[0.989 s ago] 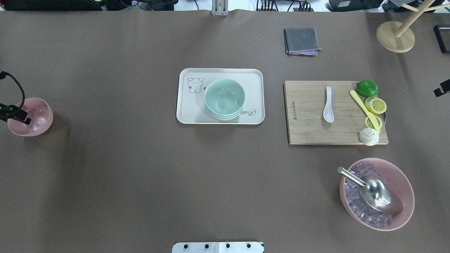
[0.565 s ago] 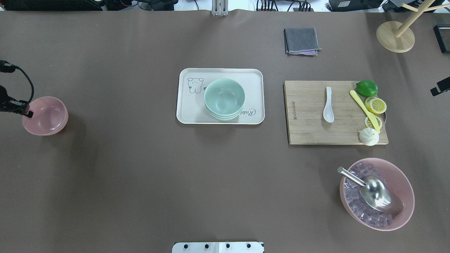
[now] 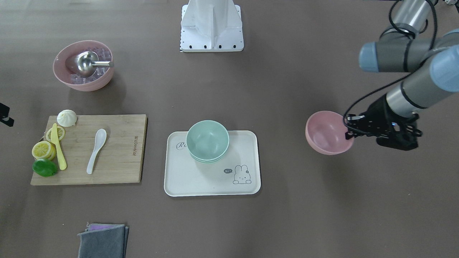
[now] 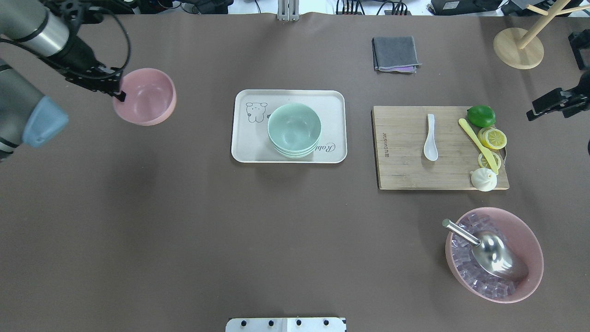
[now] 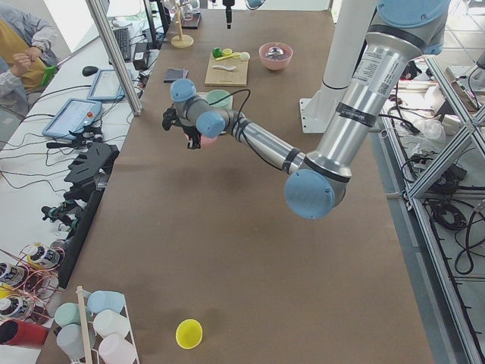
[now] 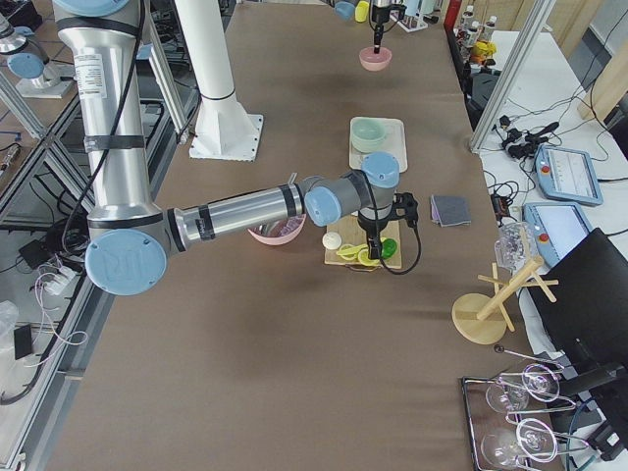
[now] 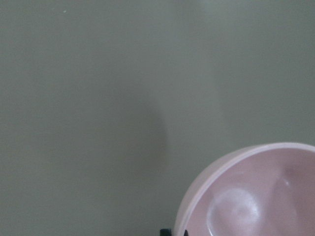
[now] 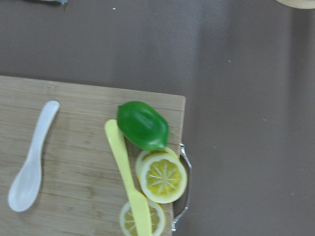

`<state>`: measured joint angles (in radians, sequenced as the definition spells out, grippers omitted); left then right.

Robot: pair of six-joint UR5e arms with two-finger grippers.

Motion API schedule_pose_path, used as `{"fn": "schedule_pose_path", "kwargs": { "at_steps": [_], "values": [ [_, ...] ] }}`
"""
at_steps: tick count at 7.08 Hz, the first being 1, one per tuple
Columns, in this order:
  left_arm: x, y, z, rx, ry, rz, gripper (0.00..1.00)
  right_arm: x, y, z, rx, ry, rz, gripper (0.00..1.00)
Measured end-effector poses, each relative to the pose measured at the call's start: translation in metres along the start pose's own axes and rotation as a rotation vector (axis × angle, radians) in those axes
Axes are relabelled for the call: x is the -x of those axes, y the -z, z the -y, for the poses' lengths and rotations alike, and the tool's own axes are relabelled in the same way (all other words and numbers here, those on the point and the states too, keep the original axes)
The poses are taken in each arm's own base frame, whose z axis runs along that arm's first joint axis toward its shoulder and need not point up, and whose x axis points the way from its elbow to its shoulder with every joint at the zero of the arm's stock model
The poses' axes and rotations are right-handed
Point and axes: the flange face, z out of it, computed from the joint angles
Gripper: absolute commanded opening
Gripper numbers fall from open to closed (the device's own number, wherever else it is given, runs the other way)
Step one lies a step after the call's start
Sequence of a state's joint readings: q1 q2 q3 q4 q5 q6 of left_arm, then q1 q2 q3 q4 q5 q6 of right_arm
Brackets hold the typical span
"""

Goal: Stack pink bowl on green and place spoon
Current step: 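Carry the pink bowl over the green bowl while the right gripper descends, then release the pink bowl into the green bowl while the right gripper grasps the spoon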

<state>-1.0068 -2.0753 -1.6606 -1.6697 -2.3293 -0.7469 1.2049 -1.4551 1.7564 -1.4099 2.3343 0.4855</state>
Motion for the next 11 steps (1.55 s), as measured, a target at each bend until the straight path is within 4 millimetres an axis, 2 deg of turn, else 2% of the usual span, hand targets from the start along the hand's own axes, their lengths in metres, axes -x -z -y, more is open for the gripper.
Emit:
{"fn": "schedule_pose_path", "kwargs": {
  "at_steps": [1, 2, 3, 4, 5, 6, 8, 9, 10, 11],
  "values": [
    [-0.078, -0.008, -0.008, -0.002, 0.04, -0.006, 0.0, 0.034, -0.009, 0.008, 0.006, -0.037, 0.01, 0.99],
    [-0.142, -0.021, -0.019, -0.004, 0.071, -0.015, 0.0, 0.063, -0.021, 0.015, 0.011, -0.053, 0.006, 0.99],
    [-0.195, -0.036, -0.027, -0.013, 0.083, -0.016, 0.0, 0.086, -0.033, 0.022, 0.014, -0.059, -0.006, 0.99],
    [-0.233, -0.051, -0.03, -0.021, 0.079, -0.011, 0.0, 0.101, -0.045, 0.029, 0.02, -0.071, -0.014, 0.99],
    [-0.258, -0.066, -0.03, -0.024, 0.07, -0.003, 0.0, 0.111, -0.054, 0.033, 0.028, -0.084, -0.019, 0.99],
    [-0.269, -0.08, -0.03, -0.029, 0.06, 0.006, 0.0, 0.118, -0.06, 0.033, 0.034, -0.089, -0.022, 0.99],
    [-0.272, -0.097, -0.025, -0.046, 0.03, 0.0, 0.0, 0.131, -0.069, 0.032, 0.038, -0.094, -0.03, 0.99],
    [-0.269, -0.103, -0.021, -0.057, 0.004, -0.012, 0.77, 0.135, -0.072, 0.031, 0.039, -0.094, -0.032, 0.99],
    [-0.264, -0.106, -0.016, -0.075, -0.007, -0.012, 0.97, 0.138, -0.076, 0.029, 0.041, -0.092, -0.037, 0.99],
    [-0.26, -0.107, -0.01, -0.104, -0.002, 0.006, 0.97, 0.14, -0.081, 0.028, 0.045, -0.089, -0.042, 0.99]
  ]
}}
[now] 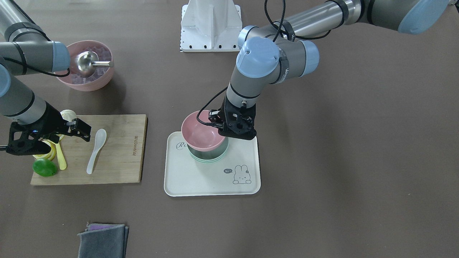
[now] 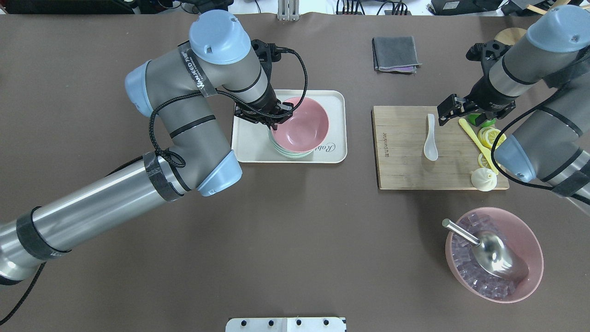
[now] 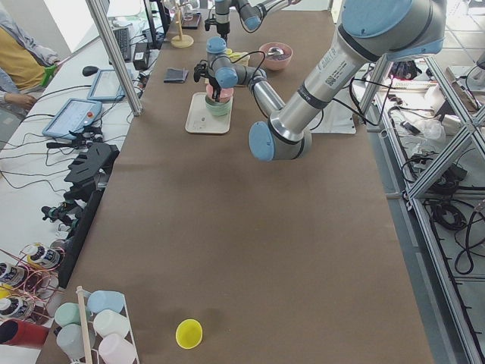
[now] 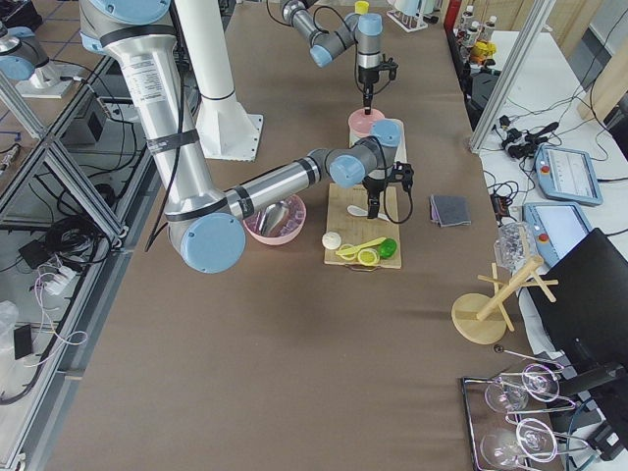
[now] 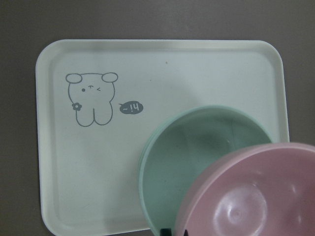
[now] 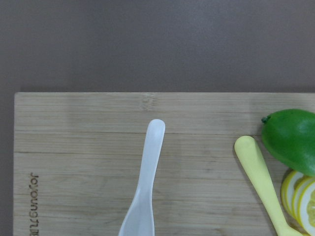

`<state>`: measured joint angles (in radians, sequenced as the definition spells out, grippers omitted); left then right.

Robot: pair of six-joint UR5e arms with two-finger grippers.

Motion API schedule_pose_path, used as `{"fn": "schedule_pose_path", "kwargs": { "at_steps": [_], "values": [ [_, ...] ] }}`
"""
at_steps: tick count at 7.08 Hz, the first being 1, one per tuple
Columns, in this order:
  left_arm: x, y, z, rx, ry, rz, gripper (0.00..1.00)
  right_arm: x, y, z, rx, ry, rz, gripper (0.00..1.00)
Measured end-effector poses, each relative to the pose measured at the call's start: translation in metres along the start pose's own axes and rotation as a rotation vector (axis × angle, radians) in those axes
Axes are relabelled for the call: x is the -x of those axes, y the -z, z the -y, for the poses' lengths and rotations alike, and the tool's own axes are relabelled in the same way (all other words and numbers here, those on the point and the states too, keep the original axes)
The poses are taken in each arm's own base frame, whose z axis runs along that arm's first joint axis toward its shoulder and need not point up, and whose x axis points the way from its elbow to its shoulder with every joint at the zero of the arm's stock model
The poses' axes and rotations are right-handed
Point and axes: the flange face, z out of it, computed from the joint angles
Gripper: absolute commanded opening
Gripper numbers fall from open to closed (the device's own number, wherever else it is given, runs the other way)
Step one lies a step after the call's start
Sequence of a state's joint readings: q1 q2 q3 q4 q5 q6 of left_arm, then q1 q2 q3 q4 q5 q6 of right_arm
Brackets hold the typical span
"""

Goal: Stack pink bowl on green and place spoon
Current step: 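Release the pink bowl into the green bowl while the right gripper grasps the spoon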

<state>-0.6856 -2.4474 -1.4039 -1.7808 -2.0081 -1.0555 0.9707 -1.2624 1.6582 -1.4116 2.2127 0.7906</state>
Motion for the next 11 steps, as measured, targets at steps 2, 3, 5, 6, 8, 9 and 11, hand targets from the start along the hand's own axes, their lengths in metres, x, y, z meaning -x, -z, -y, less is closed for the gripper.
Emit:
{"fn": "schedule_pose_path", "kwargs": {
  "at_steps": [2, 3, 5, 6, 8, 9, 11],
  "values": [
    [0.01, 0.004, 0.013, -0.05, 0.054, 0.039, 0.97, 0.006, -0.02, 0.007, 0.013, -0.02, -0.013, 0.96],
    [0.013, 0.006, 0.016, -0.058, 0.065, 0.046, 0.97, 0.013, -0.033, 0.013, 0.009, -0.034, -0.013, 0.87],
    [0.021, 0.002, 0.016, -0.06, 0.076, 0.058, 0.97, 0.017, -0.05, 0.019, 0.003, -0.037, -0.015, 0.86],
    [0.024, 0.0, 0.016, -0.06, 0.079, 0.064, 0.97, 0.019, -0.057, 0.021, 0.004, -0.038, -0.022, 0.85],
    [0.031, -0.004, 0.015, -0.059, 0.08, 0.074, 0.97, 0.024, -0.063, 0.022, 0.004, -0.038, -0.031, 0.36],
    [0.033, -0.005, 0.016, -0.059, 0.081, 0.077, 0.97, 0.025, -0.064, 0.023, 0.004, -0.039, -0.033, 0.34],
    [0.037, -0.005, 0.018, -0.063, 0.084, 0.08, 0.97, 0.032, -0.066, 0.028, 0.004, -0.051, -0.032, 0.0]
  ]
}}
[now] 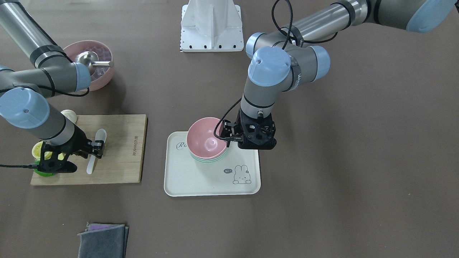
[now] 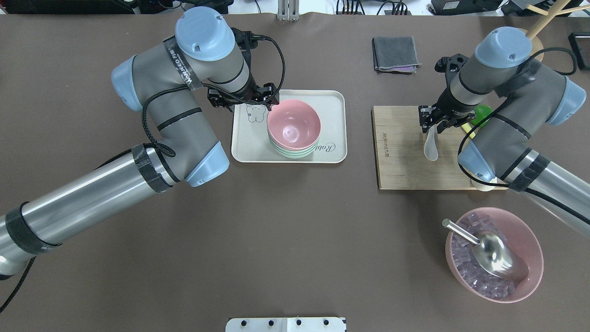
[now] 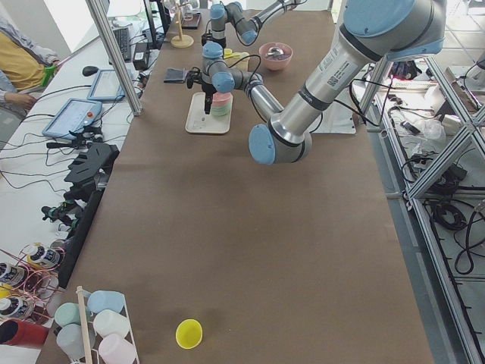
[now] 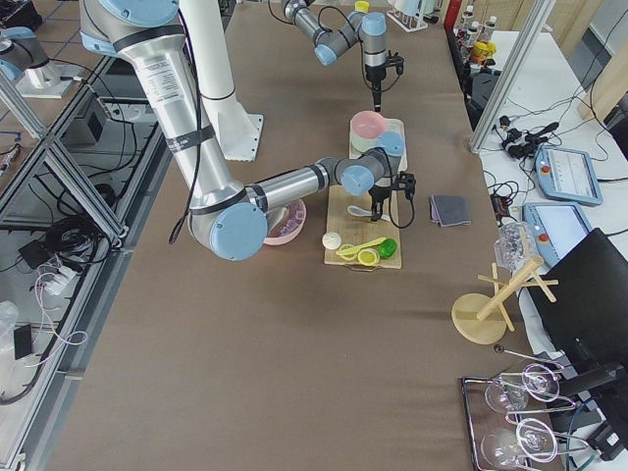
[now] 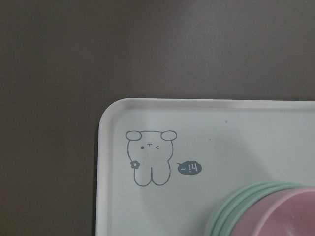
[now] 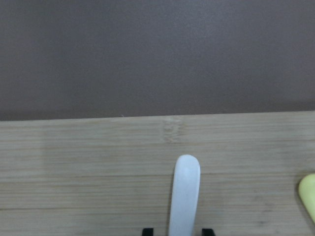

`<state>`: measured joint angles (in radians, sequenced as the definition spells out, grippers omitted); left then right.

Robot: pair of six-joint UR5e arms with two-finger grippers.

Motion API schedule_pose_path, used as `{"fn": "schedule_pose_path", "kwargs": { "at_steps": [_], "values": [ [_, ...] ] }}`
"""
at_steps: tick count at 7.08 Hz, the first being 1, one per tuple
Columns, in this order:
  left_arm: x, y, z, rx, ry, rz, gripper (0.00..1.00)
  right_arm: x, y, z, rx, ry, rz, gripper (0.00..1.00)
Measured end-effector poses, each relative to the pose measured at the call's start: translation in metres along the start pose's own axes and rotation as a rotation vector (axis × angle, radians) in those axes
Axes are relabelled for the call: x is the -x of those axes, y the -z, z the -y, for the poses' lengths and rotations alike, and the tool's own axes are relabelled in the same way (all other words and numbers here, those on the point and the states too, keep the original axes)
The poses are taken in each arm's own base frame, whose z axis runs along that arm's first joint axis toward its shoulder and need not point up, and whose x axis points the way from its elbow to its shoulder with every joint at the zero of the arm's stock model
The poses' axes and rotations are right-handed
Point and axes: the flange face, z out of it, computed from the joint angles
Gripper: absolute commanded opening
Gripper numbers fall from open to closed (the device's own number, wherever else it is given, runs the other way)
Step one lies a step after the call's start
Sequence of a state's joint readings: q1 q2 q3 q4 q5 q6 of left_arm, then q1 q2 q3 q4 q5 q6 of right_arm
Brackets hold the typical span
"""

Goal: Stack pink bowl on green and place spoon
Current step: 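Release the pink bowl into the green bowl while the right gripper grasps the spoon, then drop the white spoon into the pink bowl while the left arm withdraws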

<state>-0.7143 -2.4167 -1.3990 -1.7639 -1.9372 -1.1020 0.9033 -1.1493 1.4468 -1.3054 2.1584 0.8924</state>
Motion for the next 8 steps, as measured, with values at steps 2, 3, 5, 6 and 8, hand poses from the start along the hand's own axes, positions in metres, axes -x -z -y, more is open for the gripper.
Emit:
{"fn": "schedule_pose_path", "kwargs": {
  "at_steps": [2, 3, 5, 6, 8],
  "values": [
    [0.012, -0.003, 0.003, -0.006, 0.005, 0.009, 0.97, 0.007, 0.001, 0.004, -0.002, -0.024, 0.004, 0.0],
    [0.021, 0.003, 0.009, -0.017, 0.007, 0.008, 0.97, 0.012, 0.008, 0.004, -0.01, -0.029, 0.016, 0.0],
    [0.088, 0.035, 0.021, -0.032, -0.041, 0.0, 0.97, 0.071, 0.057, 0.007, -0.058, -0.111, 0.106, 0.0],
    [0.131, 0.051, 0.024, -0.028, -0.077, -0.002, 0.97, 0.121, 0.084, 0.007, -0.071, -0.184, 0.163, 0.0],
    [0.182, 0.068, 0.03, -0.025, -0.116, 0.002, 0.97, 0.219, 0.111, -0.007, -0.087, -0.307, 0.239, 0.0]
  ]
}}
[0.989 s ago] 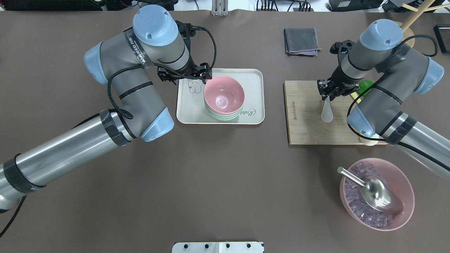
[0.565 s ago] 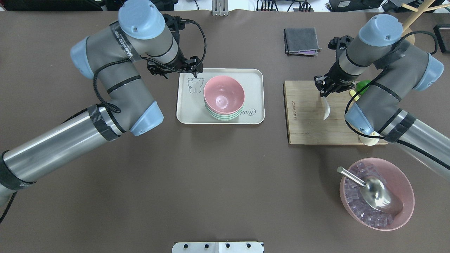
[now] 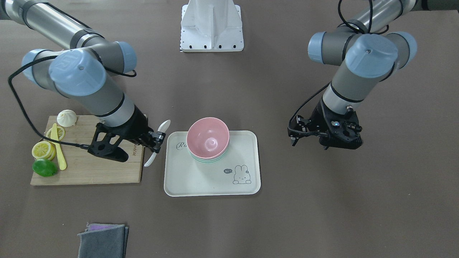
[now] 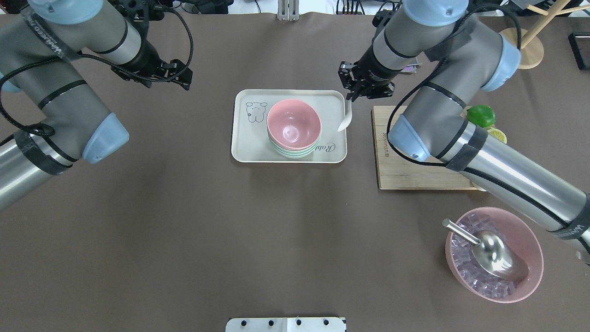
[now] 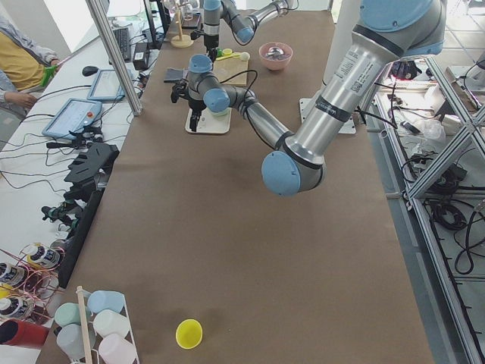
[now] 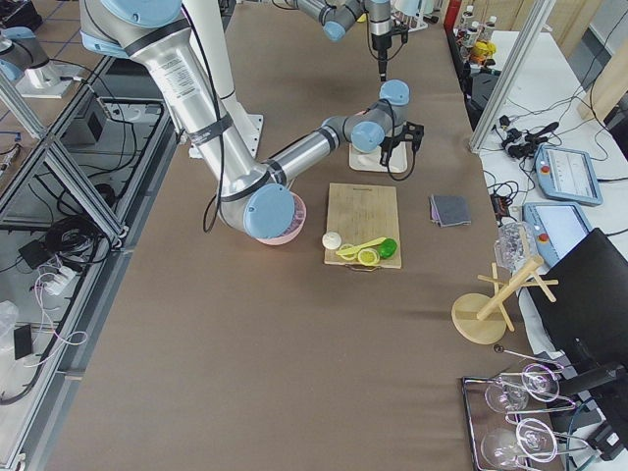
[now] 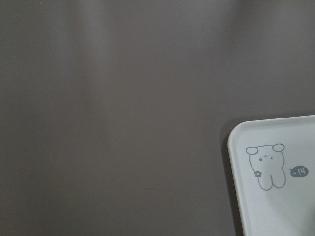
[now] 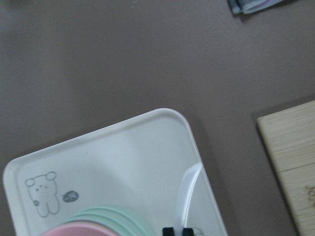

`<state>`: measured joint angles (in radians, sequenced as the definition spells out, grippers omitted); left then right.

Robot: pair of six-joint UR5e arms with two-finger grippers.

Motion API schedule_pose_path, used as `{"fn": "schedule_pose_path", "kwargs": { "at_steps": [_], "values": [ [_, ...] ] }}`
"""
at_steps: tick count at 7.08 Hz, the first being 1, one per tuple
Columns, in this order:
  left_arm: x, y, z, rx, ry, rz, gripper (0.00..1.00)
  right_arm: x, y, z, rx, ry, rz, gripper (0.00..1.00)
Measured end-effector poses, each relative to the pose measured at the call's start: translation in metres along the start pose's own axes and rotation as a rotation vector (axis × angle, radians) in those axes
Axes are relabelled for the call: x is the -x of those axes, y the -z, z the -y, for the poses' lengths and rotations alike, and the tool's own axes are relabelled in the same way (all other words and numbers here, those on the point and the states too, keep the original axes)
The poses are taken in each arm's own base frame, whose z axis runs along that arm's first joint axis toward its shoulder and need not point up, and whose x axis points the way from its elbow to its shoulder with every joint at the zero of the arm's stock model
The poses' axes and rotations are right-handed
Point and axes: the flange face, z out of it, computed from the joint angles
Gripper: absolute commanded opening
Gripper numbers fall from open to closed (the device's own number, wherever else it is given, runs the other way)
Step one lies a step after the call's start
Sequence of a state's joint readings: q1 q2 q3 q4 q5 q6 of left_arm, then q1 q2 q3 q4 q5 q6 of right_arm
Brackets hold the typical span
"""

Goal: Stack pink bowl on green and place spoon

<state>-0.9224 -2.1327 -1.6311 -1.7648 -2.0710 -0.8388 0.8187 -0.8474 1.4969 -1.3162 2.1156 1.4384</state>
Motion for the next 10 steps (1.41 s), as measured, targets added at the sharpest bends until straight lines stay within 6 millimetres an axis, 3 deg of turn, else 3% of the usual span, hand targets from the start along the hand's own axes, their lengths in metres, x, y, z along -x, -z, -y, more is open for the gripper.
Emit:
{"fn": "schedule_pose_path", "kwargs": {
  "at_steps": [1, 2, 3, 4, 5, 6, 7, 9, 10],
  "values": [
    [0.008, 0.001, 0.0, 0.0, -0.003, 0.004, 0.97, 0.029, -0.009, -0.02, -0.022, -0.031, 0.009, 0.73],
    [0.012, 0.001, 0.0, 0.001, -0.003, 0.008, 0.98, 0.045, -0.02, -0.037, -0.04, -0.036, 0.012, 1.0],
    [0.014, 0.0, -0.001, 0.002, -0.002, 0.01, 0.97, 0.049, -0.026, -0.047, -0.055, -0.032, 0.012, 1.0],
    [0.017, -0.001, -0.002, 0.004, 0.0, 0.015, 0.98, 0.042, -0.025, -0.044, -0.06, -0.025, 0.011, 1.0],
    [0.024, -0.004, -0.005, 0.009, 0.004, 0.02, 0.97, 0.01, -0.015, -0.023, -0.057, -0.006, 0.001, 1.0],
    [0.034, -0.006, -0.011, 0.015, 0.001, 0.024, 0.98, -0.044, 0.005, 0.012, -0.047, 0.034, -0.018, 1.0],
    [0.053, -0.005, -0.02, 0.018, -0.018, 0.035, 0.98, -0.119, 0.034, 0.062, -0.039, 0.093, -0.047, 1.0],
    [0.137, 0.014, -0.039, 0.025, -0.112, 0.085, 0.98, -0.291, 0.1, 0.157, -0.072, 0.213, -0.132, 1.0],
    [0.196, 0.03, -0.048, 0.047, -0.153, 0.096, 0.98, -0.371, 0.126, 0.191, -0.079, 0.278, -0.177, 1.0]
  ]
}}
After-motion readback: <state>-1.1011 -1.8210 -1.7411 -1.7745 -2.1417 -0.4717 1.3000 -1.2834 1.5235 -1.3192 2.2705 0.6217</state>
